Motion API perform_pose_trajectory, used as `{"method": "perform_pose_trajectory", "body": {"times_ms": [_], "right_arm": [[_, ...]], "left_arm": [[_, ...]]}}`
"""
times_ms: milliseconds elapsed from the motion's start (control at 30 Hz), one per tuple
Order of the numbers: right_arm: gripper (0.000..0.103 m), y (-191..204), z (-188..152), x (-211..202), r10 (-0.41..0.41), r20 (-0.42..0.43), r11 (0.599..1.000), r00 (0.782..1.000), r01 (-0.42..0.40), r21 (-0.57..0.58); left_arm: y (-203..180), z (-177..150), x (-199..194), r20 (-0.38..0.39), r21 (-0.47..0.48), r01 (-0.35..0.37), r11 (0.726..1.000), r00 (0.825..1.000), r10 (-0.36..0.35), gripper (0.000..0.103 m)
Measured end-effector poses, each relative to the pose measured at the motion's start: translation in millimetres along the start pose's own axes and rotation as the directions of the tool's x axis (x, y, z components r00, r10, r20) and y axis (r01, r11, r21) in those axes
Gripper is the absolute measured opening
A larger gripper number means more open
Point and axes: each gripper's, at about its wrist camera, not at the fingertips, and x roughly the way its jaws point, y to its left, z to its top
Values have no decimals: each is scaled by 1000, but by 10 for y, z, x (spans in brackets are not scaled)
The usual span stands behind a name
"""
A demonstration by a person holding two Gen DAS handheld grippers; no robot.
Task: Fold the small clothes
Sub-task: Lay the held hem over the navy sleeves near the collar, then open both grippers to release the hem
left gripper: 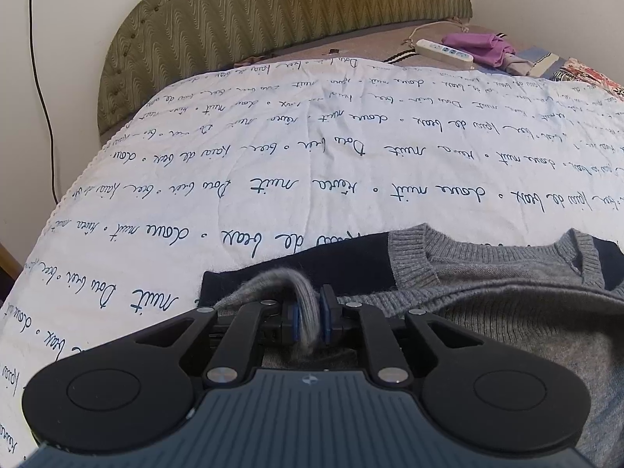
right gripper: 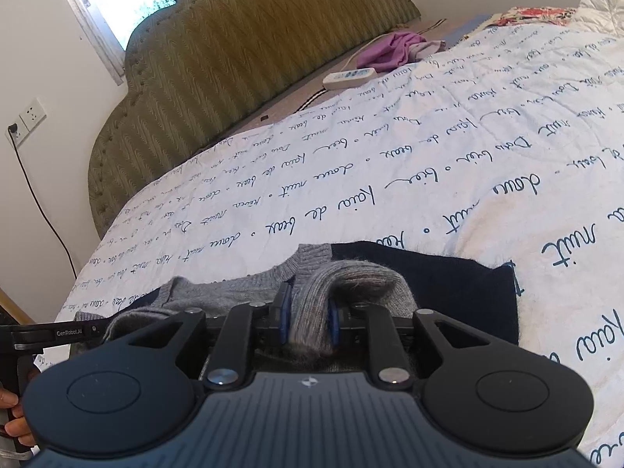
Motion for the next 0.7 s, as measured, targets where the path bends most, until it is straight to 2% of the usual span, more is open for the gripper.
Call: {"method": "perform_pose_trajectory", "body": {"times_ms": [67,100,167,200,233,267,333,400,467,567,633,700], "right_arm": [[29,-14,6,1,1,1,1000,1000,-1,9],[35,-21,13,0,-1,3,1000,1000,1,14],[49,-34,29,-2,-6,10,1000,1000,5,22],[63,-43,38,-10,-6,17,1000,1000,6,27],[71,-48,47,-25,-13,28,999,1000,12,30],[72,-48,58,-44,-21,39,999,999,20,25],[72,-62,87,-77,-36,54,999,998,35,21],[72,-101,119,-124,-60,79,998,995,57,38],[72,-110,146,-173,-92,109,995,990,88,37],[72,-6,170,-159,-73,101,996,992,78,-46],[72,116,160,-105,-17,69,993,998,24,-113],[71,265,133,39,45,-28,982,999,-50,-183]], "left_arm": [[-2,8,3,1,1,-6,1000,1000,6,30],[3,11,2,4,0,-12,1000,1000,12,34],[18,18,5,0,-3,-6,1000,1000,6,36],[28,23,7,-3,-8,-3,1000,1000,3,37],[39,27,7,-5,-12,-5,1000,1000,5,39],[50,35,4,-4,-18,-8,1000,1000,8,41],[83,52,-17,5,-31,-24,999,1000,25,58],[132,75,-72,30,-49,-51,997,998,52,64],[164,92,-155,67,-59,-75,995,995,79,66],[117,113,-254,98,-37,-71,997,992,74,66],[30,93,-262,98,4,-46,999,994,45,67],[-80,45,-214,80,45,-30,999,996,26,67]]}}
